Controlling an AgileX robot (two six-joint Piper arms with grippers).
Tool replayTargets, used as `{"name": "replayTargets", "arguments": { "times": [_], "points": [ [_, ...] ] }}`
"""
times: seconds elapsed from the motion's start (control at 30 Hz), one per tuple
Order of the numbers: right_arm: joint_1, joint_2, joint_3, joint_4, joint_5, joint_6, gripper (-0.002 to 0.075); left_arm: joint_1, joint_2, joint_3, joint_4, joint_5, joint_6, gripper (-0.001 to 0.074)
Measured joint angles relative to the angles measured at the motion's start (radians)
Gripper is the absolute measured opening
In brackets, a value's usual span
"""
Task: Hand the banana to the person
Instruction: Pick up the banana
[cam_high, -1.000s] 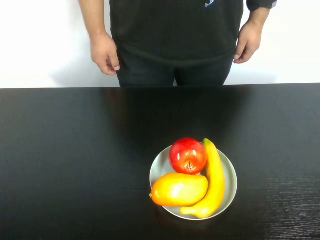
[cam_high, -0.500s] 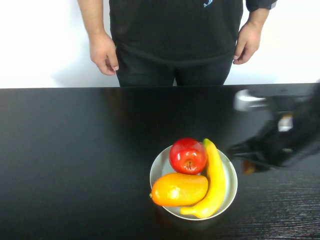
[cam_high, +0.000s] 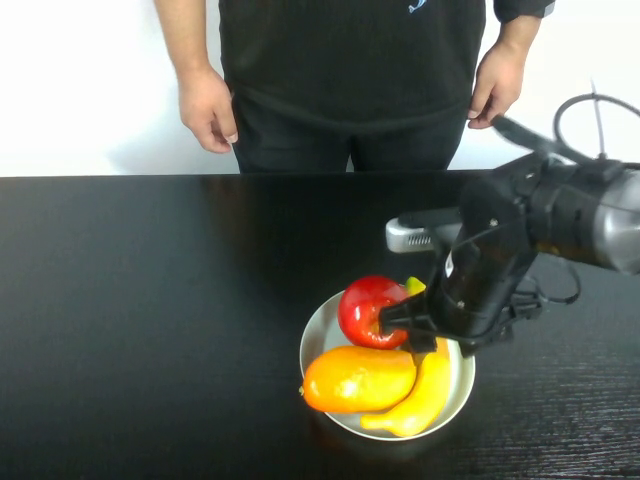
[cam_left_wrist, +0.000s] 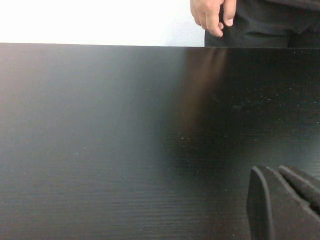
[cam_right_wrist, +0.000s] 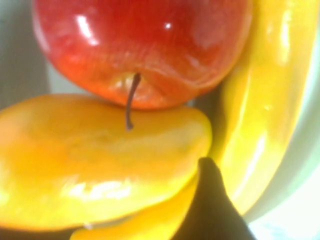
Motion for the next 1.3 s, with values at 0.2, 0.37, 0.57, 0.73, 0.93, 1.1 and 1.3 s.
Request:
{"name": "replayTargets", "arguments": {
  "times": [0.2,0.37,0.57,0.73,0.93,1.1,1.3],
  "points": [
    [0.006,0.042,-0.001,-0.001,-0.006,0.0,0.0393,0.0,0.0,0.0,0.0,0.0,0.0,-0.0004],
    [0.006,0.053,-0.001,-0.001,-0.009,0.0,0.0393,0.0,0.0,0.0,0.0,0.0,0.0,-0.0004],
    [0.006,0.053,-0.001,-0.001,-0.042,0.0,0.0393,0.0,0.0,0.0,0.0,0.0,0.0,-0.0004],
    [0.006,0.066,-0.001,0.0,-0.058,0.0,0.0391,0.0,0.0,0.0,0.0,0.0,0.0,-0.0004],
    [0.006,0.101,-0.001,0.004,-0.061,0.0,0.0389,0.0,0.0,0.0,0.0,0.0,0.0,-0.0004],
    [0.006,0.122,-0.001,0.001,-0.097,0.0,0.0388,0.0,0.0,0.0,0.0,0.0,0.0,-0.0004],
    [0.006,0.113,-0.001,-0.004,-0.104,-0.008,0.0148,0.0,0.0,0.0,0.0,0.0,0.0,-0.0004]
  ]
}}
